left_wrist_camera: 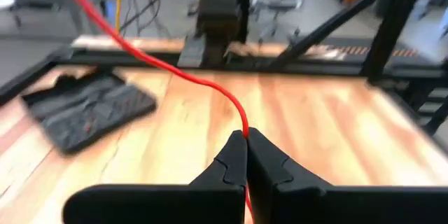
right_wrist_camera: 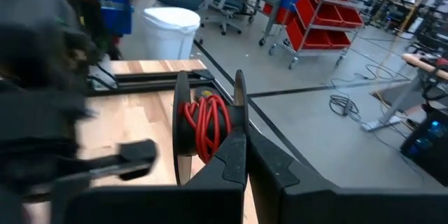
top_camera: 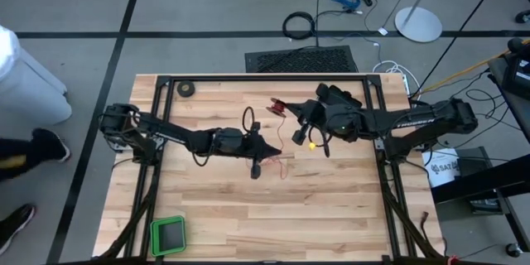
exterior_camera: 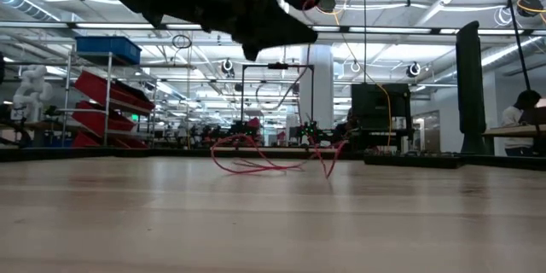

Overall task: Coil cords
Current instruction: Uncoil the red wire from the spool

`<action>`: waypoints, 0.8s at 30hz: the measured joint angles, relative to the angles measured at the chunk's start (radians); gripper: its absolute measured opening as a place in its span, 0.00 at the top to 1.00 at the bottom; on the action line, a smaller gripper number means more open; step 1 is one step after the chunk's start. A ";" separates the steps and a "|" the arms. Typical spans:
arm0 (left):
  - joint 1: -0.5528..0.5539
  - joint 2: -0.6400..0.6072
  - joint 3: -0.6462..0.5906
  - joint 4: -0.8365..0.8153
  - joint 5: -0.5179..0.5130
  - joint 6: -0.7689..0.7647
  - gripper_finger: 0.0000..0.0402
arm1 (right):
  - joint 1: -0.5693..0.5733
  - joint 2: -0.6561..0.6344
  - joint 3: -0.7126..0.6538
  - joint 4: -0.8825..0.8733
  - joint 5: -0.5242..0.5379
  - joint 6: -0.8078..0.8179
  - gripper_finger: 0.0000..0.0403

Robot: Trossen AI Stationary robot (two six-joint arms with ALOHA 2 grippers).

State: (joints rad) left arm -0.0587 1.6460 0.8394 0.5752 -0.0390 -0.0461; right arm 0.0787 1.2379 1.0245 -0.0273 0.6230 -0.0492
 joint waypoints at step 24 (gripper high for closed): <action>0.058 -0.307 -0.001 -0.519 -0.009 -0.026 0.59 | 0.048 -0.048 0.000 -0.070 -0.021 0.030 1.00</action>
State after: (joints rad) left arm -0.0003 1.3386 0.8386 0.0558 -0.0478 -0.0719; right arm 0.1265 1.1904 1.0245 -0.0969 0.6022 -0.0189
